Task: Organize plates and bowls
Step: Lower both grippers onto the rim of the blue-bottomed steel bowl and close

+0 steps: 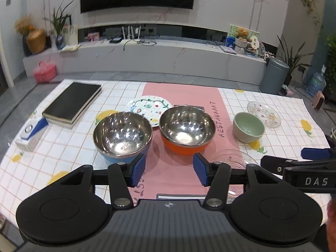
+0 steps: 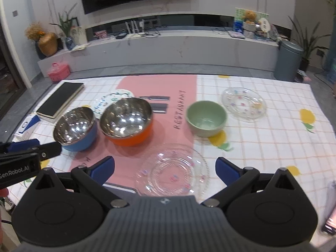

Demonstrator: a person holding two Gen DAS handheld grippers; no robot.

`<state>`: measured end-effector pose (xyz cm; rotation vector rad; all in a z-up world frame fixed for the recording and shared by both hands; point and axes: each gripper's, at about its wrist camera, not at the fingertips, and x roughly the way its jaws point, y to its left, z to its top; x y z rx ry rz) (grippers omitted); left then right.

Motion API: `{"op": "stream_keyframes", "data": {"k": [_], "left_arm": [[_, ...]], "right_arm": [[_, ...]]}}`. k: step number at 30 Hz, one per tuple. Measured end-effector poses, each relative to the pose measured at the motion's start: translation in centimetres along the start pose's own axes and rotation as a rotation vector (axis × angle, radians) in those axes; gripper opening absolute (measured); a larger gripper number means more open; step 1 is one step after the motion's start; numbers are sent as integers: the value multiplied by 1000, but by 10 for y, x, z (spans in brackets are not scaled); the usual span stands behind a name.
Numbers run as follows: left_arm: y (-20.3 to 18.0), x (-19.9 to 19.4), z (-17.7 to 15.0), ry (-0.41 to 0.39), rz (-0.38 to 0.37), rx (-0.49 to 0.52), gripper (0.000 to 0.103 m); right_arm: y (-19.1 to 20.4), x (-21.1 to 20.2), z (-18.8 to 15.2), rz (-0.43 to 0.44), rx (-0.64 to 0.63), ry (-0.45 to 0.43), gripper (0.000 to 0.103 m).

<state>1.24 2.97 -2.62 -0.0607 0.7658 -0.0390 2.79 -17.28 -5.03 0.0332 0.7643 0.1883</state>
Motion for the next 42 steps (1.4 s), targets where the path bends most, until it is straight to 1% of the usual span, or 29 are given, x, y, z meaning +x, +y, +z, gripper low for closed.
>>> {"op": "stream_keyframes", "data": {"k": [1, 3, 5, 7, 9, 14, 18, 21, 24, 26, 29, 31, 35, 42], "left_arm": [[5, 2, 0, 8, 1, -20, 59], [18, 4, 0, 13, 10, -62, 58], [29, 6, 2, 17, 19, -87, 57], [39, 7, 4, 16, 33, -100, 53], [51, 9, 6, 7, 53, -107, 50], [77, 13, 12, -12, 95, -128, 50], [95, 17, 16, -25, 93, -148, 50], [105, 20, 17, -45, 78, -156, 50], [114, 26, 18, -61, 111, -170, 50], [120, 34, 20, -49, 137, -184, 50], [132, 42, 22, -44, 150, -224, 50], [138, 47, 22, -41, 148, -240, 50], [147, 55, 22, -23, 132, -278, 51], [160, 82, 24, 33, 78, -362, 60]], "right_arm": [[5, 5, 1, 1, -18, -4, 99], [16, 14, 4, 9, -51, -16, 93], [25, 25, 7, 22, -68, -10, 93], [34, 34, 10, 47, -65, 0, 92], [44, 42, 14, 74, -62, 6, 88], [75, 56, 22, 115, -99, -4, 86], [92, 69, 28, 158, -70, 14, 85], [107, 78, 34, 174, -65, 27, 84], [117, 88, 38, 179, -50, 53, 84], [122, 94, 40, 193, -32, 66, 81], [126, 104, 41, 219, -6, 85, 81], [129, 107, 41, 225, 12, 85, 81], [132, 121, 43, 179, 48, 120, 82], [130, 147, 50, 195, 143, 204, 81]]}}
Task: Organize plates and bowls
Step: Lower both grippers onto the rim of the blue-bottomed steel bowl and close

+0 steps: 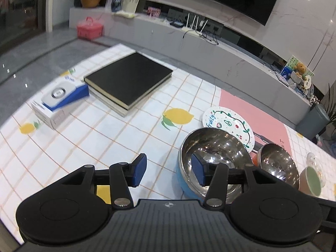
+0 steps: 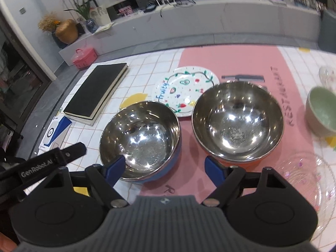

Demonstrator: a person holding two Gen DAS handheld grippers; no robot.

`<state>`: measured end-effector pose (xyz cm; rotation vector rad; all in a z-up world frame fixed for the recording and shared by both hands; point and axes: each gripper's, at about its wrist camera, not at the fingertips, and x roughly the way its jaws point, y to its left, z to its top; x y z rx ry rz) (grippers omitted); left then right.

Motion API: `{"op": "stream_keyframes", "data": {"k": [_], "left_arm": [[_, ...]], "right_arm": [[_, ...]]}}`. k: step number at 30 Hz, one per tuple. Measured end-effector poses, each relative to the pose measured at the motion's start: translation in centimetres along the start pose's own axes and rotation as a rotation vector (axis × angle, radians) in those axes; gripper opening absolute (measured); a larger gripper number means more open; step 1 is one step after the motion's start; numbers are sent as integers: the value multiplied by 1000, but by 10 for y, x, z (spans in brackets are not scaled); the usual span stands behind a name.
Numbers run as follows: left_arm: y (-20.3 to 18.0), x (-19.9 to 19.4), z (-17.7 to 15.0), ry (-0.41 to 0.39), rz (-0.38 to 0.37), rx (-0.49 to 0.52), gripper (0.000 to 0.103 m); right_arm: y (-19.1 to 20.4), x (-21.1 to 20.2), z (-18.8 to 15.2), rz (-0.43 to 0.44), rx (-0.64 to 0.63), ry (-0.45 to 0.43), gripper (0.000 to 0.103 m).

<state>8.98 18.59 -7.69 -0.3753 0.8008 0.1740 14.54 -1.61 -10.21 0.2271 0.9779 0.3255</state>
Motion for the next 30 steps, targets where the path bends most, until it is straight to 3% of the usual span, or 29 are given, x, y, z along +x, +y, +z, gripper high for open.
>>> {"op": "stream_keyframes", "data": {"k": [7, 12, 14, 22, 27, 30], "left_arm": [[2, 28, 6, 37, -23, -56, 65], [2, 45, 6, 68, -24, -67, 64], [1, 50, 6, 78, -23, -63, 60], [-6, 57, 1, 105, -46, -42, 25], [-12, 58, 1, 107, -20, -10, 16], [-12, 57, 0, 115, -13, -7, 12]], "right_arm": [[-3, 22, 13, -5, 109, 39, 81], [1, 35, 18, -29, 102, 38, 68], [0, 41, 19, -32, 98, 43, 61], [0, 53, 14, -46, 45, 40, 31], [-5, 56, 14, -61, 30, 47, 16], [-7, 55, 13, -60, 26, 53, 15]]}}
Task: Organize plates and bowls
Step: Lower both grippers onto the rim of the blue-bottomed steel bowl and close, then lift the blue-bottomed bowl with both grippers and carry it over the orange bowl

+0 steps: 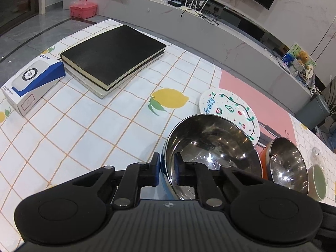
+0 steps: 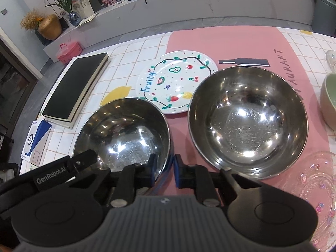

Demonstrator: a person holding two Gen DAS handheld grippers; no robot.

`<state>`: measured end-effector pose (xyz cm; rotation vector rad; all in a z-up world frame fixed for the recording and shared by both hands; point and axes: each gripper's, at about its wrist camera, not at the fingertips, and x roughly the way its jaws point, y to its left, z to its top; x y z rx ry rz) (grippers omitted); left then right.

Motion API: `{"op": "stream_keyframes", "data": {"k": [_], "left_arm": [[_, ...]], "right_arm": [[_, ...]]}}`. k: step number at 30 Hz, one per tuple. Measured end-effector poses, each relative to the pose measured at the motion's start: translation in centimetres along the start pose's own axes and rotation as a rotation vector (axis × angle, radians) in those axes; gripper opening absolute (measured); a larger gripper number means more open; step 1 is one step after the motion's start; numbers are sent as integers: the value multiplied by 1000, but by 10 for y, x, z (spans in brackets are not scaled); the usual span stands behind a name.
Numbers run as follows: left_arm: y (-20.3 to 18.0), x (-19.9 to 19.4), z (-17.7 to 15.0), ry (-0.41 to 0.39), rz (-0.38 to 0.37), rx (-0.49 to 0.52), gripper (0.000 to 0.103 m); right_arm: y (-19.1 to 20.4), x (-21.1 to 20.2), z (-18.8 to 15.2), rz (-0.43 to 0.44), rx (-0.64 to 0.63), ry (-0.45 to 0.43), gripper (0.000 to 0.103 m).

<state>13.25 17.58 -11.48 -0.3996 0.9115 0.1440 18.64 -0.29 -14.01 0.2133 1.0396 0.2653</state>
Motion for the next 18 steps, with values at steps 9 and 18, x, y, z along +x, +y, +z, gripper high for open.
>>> {"op": "stream_keyframes", "data": {"k": [9, 18], "left_arm": [[3, -10, -11, 8, 12, 4, 9], [6, -26, -22, 11, 7, -11, 9]], "right_arm": [[-1, -5, -4, 13, -1, 40, 14], [1, -19, -14, 32, -45, 45, 14]]}}
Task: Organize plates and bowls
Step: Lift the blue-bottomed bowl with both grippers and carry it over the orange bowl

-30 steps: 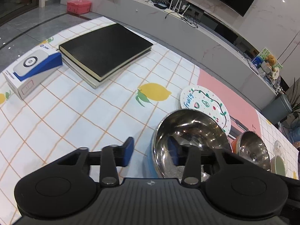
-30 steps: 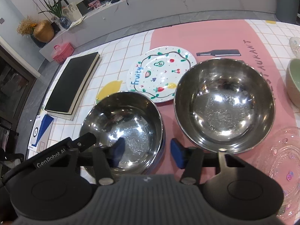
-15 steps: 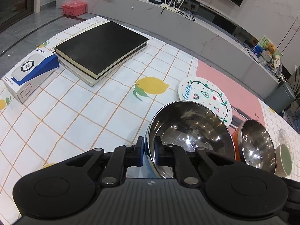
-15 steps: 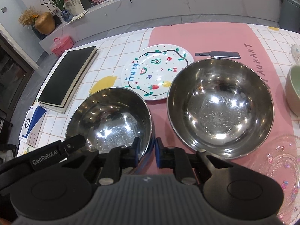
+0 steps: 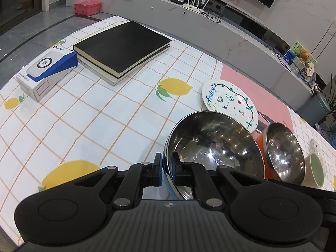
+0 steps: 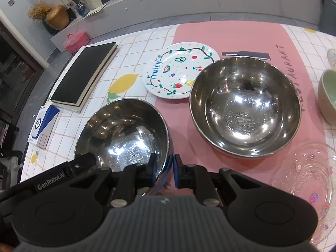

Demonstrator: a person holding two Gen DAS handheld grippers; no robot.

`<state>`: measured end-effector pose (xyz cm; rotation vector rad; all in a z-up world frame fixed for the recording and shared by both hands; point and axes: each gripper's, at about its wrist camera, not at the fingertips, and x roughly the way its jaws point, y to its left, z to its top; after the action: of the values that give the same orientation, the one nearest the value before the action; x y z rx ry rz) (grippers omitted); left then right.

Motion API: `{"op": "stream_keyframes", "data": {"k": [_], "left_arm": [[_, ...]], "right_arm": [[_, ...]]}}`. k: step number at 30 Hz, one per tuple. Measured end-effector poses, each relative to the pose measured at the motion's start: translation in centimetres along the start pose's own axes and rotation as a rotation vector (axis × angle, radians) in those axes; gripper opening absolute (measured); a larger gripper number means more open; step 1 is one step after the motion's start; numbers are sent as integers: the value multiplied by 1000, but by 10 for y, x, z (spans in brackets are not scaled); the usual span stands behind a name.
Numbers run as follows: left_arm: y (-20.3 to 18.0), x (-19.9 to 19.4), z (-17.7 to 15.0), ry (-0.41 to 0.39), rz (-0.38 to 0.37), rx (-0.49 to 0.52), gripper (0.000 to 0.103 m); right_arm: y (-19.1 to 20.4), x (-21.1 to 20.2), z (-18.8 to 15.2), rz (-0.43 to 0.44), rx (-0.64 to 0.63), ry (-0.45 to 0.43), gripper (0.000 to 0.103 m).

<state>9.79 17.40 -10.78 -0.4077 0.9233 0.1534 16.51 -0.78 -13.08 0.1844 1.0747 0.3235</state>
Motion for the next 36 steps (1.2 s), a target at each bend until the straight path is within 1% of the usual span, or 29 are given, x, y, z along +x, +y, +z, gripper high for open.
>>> {"op": "stream_keyframes", "data": {"k": [3, 8, 13, 20, 26, 32, 36], "left_arm": [[-2, -11, -6, -10, 4, 1, 9], [-9, -35, -20, -10, 7, -10, 9], [-15, -56, -37, -12, -9, -32, 9], [-29, -78, -63, -5, -37, -14, 10], [-36, -83, -84, 32, -63, -10, 9], [-39, -77, -96, 69, -60, 3, 9], [-41, -76, -100, 75, -54, 14, 9]], "right_arm": [[-3, -7, -6, 18, 2, 16, 13], [-9, -29, -22, 40, -14, 19, 13], [-23, -53, -42, 65, -13, 27, 14], [-44, -80, -70, 84, -12, 42, 14], [-60, -95, -86, 79, -12, 36, 14], [-71, -92, -98, 73, 2, 74, 14], [-74, -88, -101, 74, 9, 88, 14]]}}
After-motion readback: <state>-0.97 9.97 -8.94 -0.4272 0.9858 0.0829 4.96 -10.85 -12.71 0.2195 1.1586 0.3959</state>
